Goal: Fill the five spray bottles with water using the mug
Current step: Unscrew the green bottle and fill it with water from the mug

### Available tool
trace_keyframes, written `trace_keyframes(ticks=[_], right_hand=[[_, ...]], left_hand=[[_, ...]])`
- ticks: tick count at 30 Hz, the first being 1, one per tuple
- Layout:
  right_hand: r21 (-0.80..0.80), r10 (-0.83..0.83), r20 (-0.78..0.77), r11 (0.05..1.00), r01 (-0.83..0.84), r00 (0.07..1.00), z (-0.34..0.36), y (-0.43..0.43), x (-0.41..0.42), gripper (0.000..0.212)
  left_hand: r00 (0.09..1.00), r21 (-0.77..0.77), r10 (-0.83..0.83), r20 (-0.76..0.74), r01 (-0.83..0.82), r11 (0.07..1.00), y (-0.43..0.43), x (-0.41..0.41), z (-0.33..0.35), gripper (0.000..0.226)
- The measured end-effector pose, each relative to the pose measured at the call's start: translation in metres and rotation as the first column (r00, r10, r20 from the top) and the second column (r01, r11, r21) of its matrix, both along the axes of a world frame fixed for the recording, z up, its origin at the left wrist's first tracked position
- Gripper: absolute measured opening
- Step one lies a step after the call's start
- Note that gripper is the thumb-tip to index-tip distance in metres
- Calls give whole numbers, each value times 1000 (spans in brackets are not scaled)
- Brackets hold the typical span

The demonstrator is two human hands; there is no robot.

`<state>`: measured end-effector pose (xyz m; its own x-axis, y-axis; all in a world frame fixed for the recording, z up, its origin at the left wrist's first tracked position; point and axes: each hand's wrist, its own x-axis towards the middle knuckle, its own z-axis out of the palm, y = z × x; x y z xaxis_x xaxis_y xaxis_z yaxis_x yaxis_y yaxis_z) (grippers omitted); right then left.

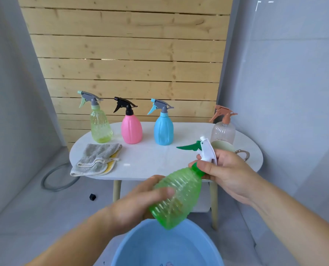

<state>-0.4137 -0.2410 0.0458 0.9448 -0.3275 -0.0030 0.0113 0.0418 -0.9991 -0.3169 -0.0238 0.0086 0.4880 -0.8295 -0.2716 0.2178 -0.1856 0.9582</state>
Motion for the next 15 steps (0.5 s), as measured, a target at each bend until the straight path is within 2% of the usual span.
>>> trace_keyframes(ticks=[1,2,5,8,10,12,15], right_hand=[[65,26,13,998,-27,1000,0,-2,0,31],[99,34,18,994,-35,999,-2,-3,2,32],[82,-14,-9,996,14,1000,-10,-8,7,22],[53,-55,-10,997,55,998,-12,-13,8,20],[19,-74,2,997,74,997,-12,-13,8,21],[-60,-105,0,993,105,994,-14,-11,9,20],[-149,-149,-7,978,146,989,-19,-10,11,21]], left_hand=[[987,-32,-20,-159,15,999,1,1,-1,74],[971,-43,-30,-236,21,999,0,1,0,68],[968,-40,-2,-252,-8,999,-8,-1,-2,49],[953,1,104,-283,-108,994,-15,6,-5,49],[946,95,154,-286,-132,987,-16,10,-8,56],[953,122,129,-273,-98,988,-17,10,-12,65],[991,48,104,-81,-100,994,-20,9,-18,76]])
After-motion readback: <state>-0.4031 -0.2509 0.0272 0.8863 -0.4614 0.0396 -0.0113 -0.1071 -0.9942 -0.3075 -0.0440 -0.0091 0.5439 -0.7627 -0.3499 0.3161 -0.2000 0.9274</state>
